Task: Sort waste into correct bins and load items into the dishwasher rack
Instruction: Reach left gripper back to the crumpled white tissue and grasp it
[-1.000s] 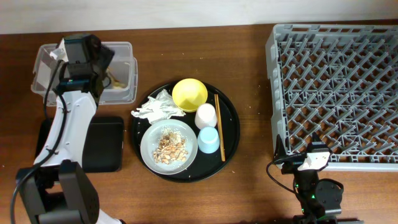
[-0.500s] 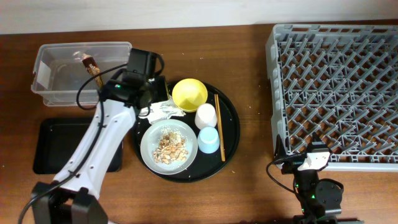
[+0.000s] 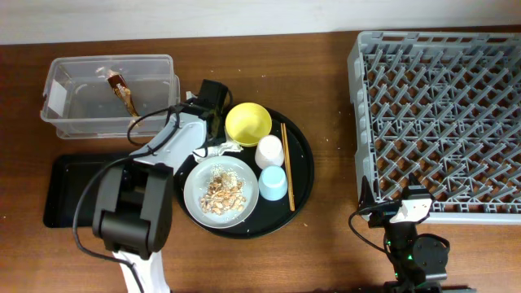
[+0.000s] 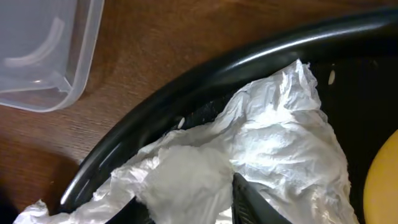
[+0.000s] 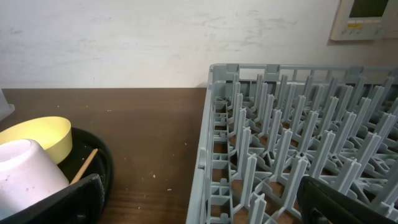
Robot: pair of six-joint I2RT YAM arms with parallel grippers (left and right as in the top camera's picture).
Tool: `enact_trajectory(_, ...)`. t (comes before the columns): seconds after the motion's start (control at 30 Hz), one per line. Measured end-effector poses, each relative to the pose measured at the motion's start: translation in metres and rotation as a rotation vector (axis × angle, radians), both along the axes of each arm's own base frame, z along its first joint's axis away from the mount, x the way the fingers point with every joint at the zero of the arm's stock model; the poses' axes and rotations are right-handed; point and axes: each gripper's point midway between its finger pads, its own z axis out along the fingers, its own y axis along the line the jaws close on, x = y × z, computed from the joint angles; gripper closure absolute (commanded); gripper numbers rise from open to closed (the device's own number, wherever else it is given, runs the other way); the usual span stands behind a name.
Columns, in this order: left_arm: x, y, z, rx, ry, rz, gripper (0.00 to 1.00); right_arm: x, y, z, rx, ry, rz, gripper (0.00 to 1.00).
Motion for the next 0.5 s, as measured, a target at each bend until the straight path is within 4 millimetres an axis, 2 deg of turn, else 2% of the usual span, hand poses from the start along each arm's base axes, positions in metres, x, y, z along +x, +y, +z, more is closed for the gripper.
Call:
enact_trajectory(0.03,0.001,0.000,0.000,-0.002,-0.005,0.003,0.96,0.000,0.000,0.000,0.000,0.000,0.000,0.02)
enact_trajectory(0.07,0.001,0.000,0.000,-0.001,-0.005,0.005,0.99,0.000,0.000,0.000,-0.001,0.000,0.000,0.02)
enact_trajectory(0.13,0.000,0.001,0.008,0.005,0.012,0.007,0.99,0.000,0.000,0.000,0.000,0.000,0.000,0.02)
enact_trajectory(0.17,0.009,-0.002,0.034,-0.014,-0.049,0.008,0.99,0.000,0.000,0.000,0.000,0.000,0.000,0.02)
enact_trajectory(0.2,0.012,-0.003,0.051,-0.025,-0.086,0.008,0.99,0.000,0.000,0.000,0.000,0.000,0.000,0.02)
enact_trajectory(0.23,0.011,-0.003,0.072,-0.037,-0.122,0.008,0.99,0.000,0.000,0.000,0.000,0.000,0.000,0.02)
enact_trajectory(0.3,0.011,-0.003,0.131,-0.078,-0.254,0.008,0.99,0.000,0.000,0.000,0.000,0.000,0.000,0.02)
enact_trajectory(0.33,0.010,-0.003,0.150,-0.091,-0.298,0.008,0.99,0.000,0.000,0.000,0.000,0.000,0.000,0.02)
enact_trajectory(0.4,0.010,0.004,0.169,-0.071,-0.350,0.025,0.99,0.000,0.000,0.000,0.000,0.000,0.000,0.02)
enact_trajectory(0.43,0.011,0.009,0.171,-0.046,-0.362,0.038,0.99,0.000,0.000,0.000,0.000,0.000,0.000,0.02)
enact_trajectory(0.5,0.023,0.024,0.187,0.031,-0.455,0.095,0.99,0.000,0.000,0.000,0.000,0.000,0.000,0.02)
